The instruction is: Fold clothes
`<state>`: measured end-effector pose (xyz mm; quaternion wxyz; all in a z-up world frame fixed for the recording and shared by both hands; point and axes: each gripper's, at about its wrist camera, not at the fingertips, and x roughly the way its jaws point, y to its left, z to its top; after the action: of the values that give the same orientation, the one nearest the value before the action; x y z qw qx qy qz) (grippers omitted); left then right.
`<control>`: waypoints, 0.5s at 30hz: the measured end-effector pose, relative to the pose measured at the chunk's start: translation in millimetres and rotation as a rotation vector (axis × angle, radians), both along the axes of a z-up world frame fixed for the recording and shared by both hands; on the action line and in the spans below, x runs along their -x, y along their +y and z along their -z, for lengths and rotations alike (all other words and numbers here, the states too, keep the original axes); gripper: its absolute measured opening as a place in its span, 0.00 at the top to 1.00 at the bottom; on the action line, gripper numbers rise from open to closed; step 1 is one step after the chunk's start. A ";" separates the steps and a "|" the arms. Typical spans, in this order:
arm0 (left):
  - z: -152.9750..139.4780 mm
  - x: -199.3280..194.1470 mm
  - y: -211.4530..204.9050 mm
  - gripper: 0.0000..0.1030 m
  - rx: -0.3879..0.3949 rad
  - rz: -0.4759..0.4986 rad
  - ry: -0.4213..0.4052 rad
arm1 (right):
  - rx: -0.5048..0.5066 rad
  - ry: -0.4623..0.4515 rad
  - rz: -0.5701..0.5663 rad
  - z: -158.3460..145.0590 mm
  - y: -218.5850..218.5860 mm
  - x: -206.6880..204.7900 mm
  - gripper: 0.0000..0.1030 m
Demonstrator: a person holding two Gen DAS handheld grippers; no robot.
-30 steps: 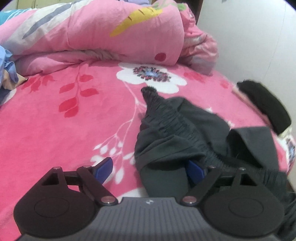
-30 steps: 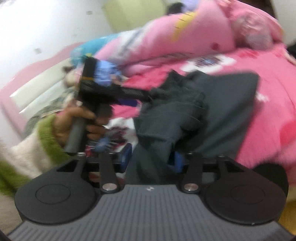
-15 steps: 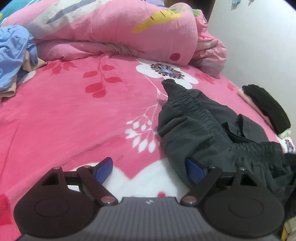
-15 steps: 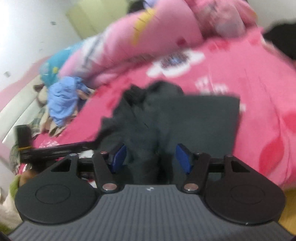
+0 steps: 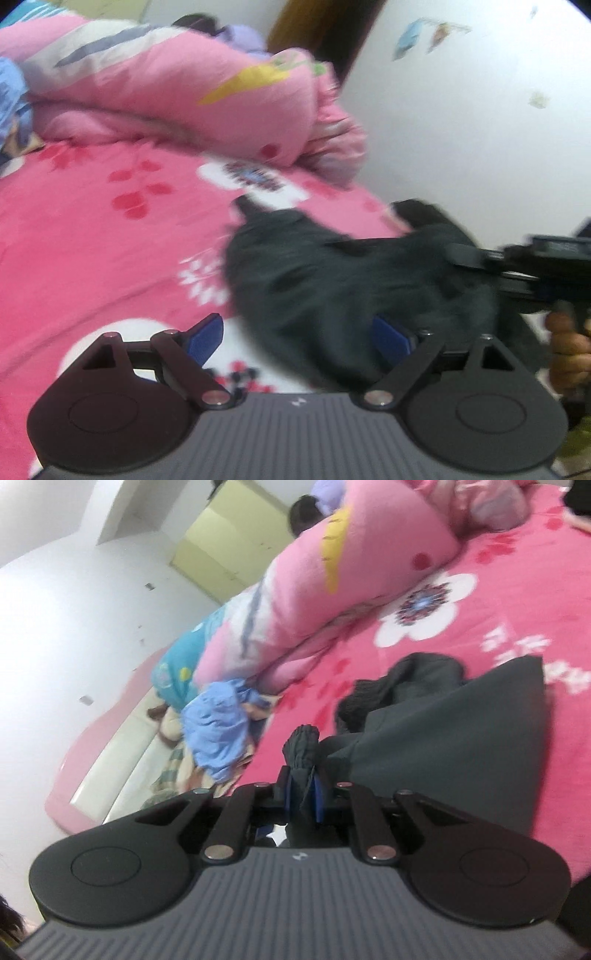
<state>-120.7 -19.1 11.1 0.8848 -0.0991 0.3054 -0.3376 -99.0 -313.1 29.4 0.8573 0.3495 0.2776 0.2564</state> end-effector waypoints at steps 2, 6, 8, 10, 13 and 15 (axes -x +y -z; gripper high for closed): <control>-2.6 6.9 -1.7 0.11 0.027 0.035 -0.008 | 0.005 -0.005 -0.039 0.0 18.3 -8.0 0.90; 2.8 12.3 -1.2 0.11 0.024 0.021 0.017 | 0.041 0.039 -0.131 17.9 52.9 -27.1 0.84; 9.7 10.9 3.3 0.11 0.019 -0.008 0.058 | -0.004 0.119 -0.178 36.5 60.5 -37.4 0.70; 14.9 9.0 8.6 0.11 0.024 -0.032 0.095 | -0.090 0.183 -0.181 49.8 54.5 -40.8 0.69; 19.2 7.9 16.1 0.11 0.034 -0.058 0.125 | -0.179 0.148 -0.123 45.9 26.7 -29.9 0.65; 21.6 4.7 16.7 0.11 0.038 -0.069 0.141 | -0.150 0.113 -0.064 36.4 11.4 -22.0 0.60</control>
<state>-125.4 -2.4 -10.5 0.8701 -0.1500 0.3569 -0.3050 -77.0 -301.7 -7.0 0.8031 0.4176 0.3166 0.2837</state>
